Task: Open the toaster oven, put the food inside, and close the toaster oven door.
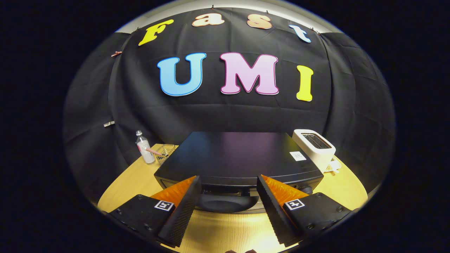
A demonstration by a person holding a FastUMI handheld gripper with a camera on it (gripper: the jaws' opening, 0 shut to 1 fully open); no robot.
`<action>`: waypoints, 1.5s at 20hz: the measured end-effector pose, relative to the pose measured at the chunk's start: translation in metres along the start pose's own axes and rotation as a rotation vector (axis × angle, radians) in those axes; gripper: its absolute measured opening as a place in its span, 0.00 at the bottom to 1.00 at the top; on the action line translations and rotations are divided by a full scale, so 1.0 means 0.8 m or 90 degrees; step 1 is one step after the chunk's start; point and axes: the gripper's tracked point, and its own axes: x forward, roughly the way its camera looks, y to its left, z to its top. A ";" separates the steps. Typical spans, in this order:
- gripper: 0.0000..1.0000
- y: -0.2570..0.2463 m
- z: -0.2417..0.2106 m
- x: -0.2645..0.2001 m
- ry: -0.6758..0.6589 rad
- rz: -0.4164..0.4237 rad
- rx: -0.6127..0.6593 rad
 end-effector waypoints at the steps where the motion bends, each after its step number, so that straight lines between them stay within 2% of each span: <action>1: 0.98 0.002 -0.007 0.004 0.011 0.000 0.001; 3: 0.98 0.005 -0.023 0.009 0.037 0.000 0.004; 7: 0.98 0.004 -0.020 0.010 0.022 -0.016 0.014; 11: 0.98 0.006 -0.030 0.006 0.033 -0.010 0.013; 21: 0.98 0.007 -0.056 -0.035 0.038 -0.008 0.007; 30: 0.98 0.010 -0.103 -0.073 0.047 -0.001 -0.012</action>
